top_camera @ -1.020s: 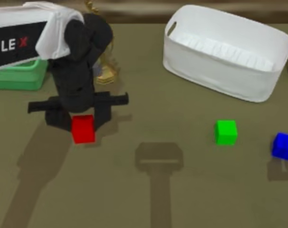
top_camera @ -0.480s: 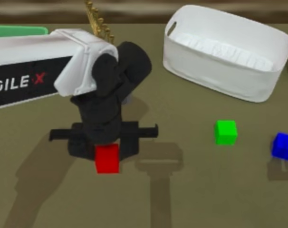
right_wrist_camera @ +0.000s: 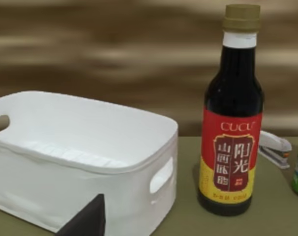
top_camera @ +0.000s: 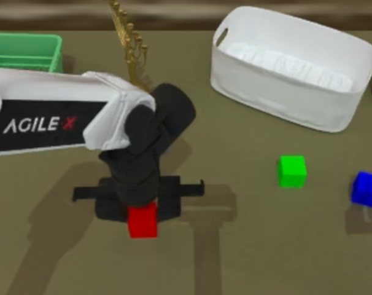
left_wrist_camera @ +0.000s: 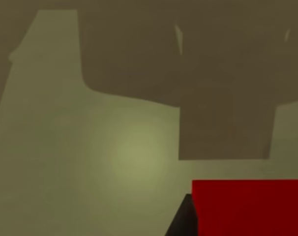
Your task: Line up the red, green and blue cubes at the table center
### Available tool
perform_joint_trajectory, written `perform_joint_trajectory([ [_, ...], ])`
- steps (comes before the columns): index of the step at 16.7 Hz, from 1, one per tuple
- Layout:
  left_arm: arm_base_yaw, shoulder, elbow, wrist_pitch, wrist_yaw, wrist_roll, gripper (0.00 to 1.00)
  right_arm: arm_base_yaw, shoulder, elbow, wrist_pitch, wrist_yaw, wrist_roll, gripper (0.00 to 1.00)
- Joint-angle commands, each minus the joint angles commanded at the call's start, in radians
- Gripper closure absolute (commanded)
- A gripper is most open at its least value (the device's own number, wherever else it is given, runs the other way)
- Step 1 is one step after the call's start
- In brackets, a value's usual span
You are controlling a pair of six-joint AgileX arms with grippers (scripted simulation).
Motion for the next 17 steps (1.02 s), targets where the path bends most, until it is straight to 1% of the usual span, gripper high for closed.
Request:
perform_joint_trajectory([
  [3, -0.004, 0.032, -0.047, 0.075, -0.001, -0.001, 1.0, 0.0, 0.0, 0.0, 0.0, 0.0, 0.0, 0.0],
  [7, -0.004, 0.034, -0.05, 0.079, -0.001, -0.001, 1.0, 0.0, 0.0, 0.0, 0.0, 0.0, 0.0, 0.0],
  [17, -0.004, 0.034, -0.05, 0.079, -0.001, -0.001, 0.25, 0.0, 0.0, 0.0, 0.0, 0.0, 0.0, 0.0],
])
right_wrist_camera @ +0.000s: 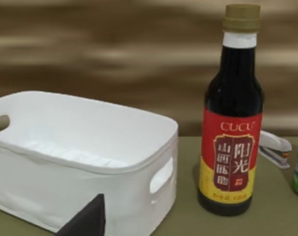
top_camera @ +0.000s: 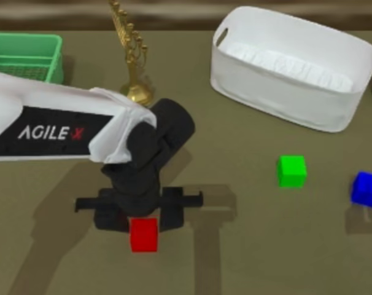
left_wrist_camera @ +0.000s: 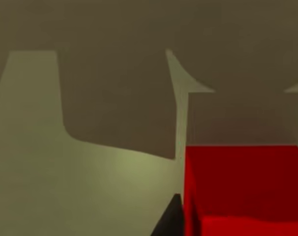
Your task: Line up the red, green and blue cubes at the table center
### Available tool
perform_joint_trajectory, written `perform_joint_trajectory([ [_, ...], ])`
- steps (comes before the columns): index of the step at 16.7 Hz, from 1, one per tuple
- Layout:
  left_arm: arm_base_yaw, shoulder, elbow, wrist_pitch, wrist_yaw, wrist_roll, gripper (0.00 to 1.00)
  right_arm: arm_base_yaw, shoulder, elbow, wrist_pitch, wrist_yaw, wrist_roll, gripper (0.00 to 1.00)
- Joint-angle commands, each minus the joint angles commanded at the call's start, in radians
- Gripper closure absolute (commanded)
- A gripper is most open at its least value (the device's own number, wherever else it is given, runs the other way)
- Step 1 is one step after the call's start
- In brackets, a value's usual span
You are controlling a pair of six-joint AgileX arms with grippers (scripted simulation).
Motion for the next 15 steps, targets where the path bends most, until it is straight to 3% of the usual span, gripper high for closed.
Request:
perform_joint_trajectory([
  [3, 0.0, 0.0, 0.0, 0.0, 0.0, 0.0, 0.02, 0.0, 0.0, 0.0, 0.0, 0.0, 0.0, 0.0],
  [4, 0.0, 0.0, 0.0, 0.0, 0.0, 0.0, 0.0, 0.0, 0.0, 0.0, 0.0, 0.0, 0.0, 0.0],
  [15, 0.003, -0.018, 0.029, -0.042, 0.0, -0.003, 0.0, 0.0, 0.0, 0.0, 0.0, 0.0, 0.0, 0.0],
])
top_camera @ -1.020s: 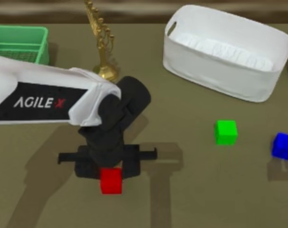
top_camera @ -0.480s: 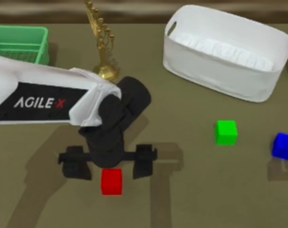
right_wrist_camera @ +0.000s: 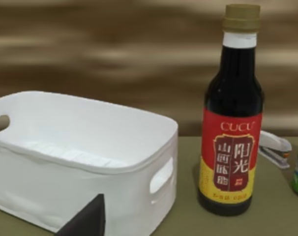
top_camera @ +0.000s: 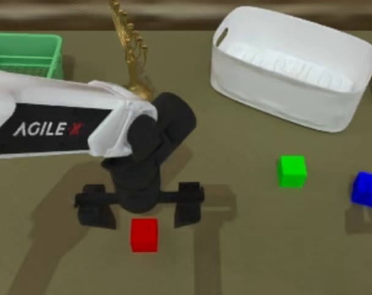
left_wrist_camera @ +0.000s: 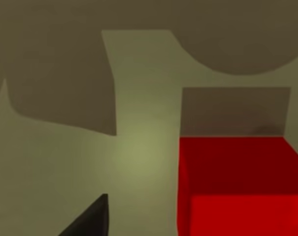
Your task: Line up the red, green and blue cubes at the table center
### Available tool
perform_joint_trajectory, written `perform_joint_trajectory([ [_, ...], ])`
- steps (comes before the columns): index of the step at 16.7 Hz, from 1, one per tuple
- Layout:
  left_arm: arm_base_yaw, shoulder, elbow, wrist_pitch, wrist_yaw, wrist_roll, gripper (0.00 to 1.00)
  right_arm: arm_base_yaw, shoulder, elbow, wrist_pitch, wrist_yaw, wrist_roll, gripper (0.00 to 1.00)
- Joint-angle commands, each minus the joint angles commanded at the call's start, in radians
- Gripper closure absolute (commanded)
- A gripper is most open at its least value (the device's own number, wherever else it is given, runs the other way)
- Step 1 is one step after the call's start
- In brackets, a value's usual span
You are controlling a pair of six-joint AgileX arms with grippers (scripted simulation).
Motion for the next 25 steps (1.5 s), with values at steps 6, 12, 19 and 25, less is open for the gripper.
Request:
perform_joint_trajectory([
  [6, 0.013, -0.097, 0.109, -0.215, 0.0, -0.004, 0.0, 0.0, 0.0, 0.0, 0.0, 0.0, 0.0, 0.0],
  [12, 0.013, -0.108, 0.106, -0.215, -0.001, -0.002, 0.0, 0.003, 0.01, 0.01, -0.007, -0.001, 0.003, 0.0],
  [19, 0.164, -0.412, -0.149, -0.035, -0.014, 0.056, 0.0, 0.086, 0.378, 0.344, -0.222, -0.004, 0.087, 0.0],
  [25, 0.378, -0.895, -0.574, 0.191, -0.019, 0.199, 0.0, 0.196, 1.048, 0.812, -0.545, 0.001, 0.201, 0.0],
])
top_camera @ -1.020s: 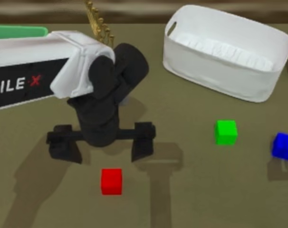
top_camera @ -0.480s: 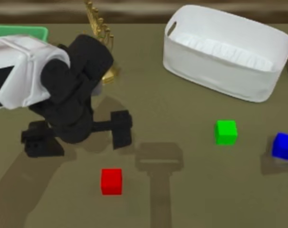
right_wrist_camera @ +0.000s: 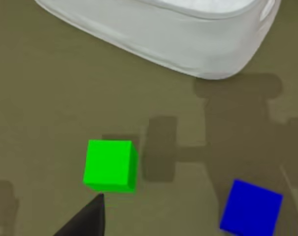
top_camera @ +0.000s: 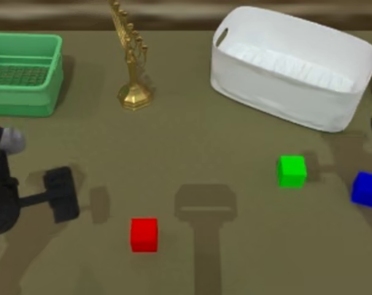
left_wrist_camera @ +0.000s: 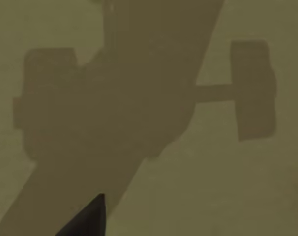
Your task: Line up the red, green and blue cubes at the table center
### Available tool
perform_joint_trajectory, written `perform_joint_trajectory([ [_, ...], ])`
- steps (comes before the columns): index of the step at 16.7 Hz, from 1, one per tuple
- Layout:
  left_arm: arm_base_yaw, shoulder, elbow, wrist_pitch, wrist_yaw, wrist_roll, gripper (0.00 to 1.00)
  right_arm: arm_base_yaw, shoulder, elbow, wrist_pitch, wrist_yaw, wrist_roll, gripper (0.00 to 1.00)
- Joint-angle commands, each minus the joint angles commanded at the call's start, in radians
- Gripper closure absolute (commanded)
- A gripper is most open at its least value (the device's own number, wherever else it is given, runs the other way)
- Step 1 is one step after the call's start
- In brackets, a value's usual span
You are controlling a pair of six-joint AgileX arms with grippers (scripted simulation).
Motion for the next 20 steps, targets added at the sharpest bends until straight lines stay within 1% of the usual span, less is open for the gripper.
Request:
perform_joint_trajectory([
  [3, 0.1, -0.266, -0.211, 0.12, 0.004, 0.106, 0.0, 0.057, 0.336, 0.231, -0.168, 0.003, 0.058, 0.0],
  [6, 0.184, -0.529, -0.381, 0.248, 0.01, 0.222, 0.0, 0.11, 0.612, 0.445, -0.315, 0.003, 0.111, 0.0],
  [9, 0.251, -0.77, -0.496, 0.385, 0.019, 0.335, 0.0, 0.153, 0.837, 0.63, -0.432, 0.003, 0.157, 0.0],
  [11, 0.282, -0.886, -0.539, 0.466, 0.024, 0.395, 0.0, 0.175, 0.957, 0.729, -0.489, 0.002, 0.181, 0.0],
  [15, 0.315, -1.01, -0.573, 0.574, 0.032, 0.467, 0.0, 0.199, 1.077, 0.837, -0.548, 0.001, 0.207, 0.0],
  [20, 0.317, -1.017, -0.574, 0.581, 0.032, 0.471, 0.0, 0.194, 1.08, 0.84, -0.549, 0.001, 0.207, 0.0],
])
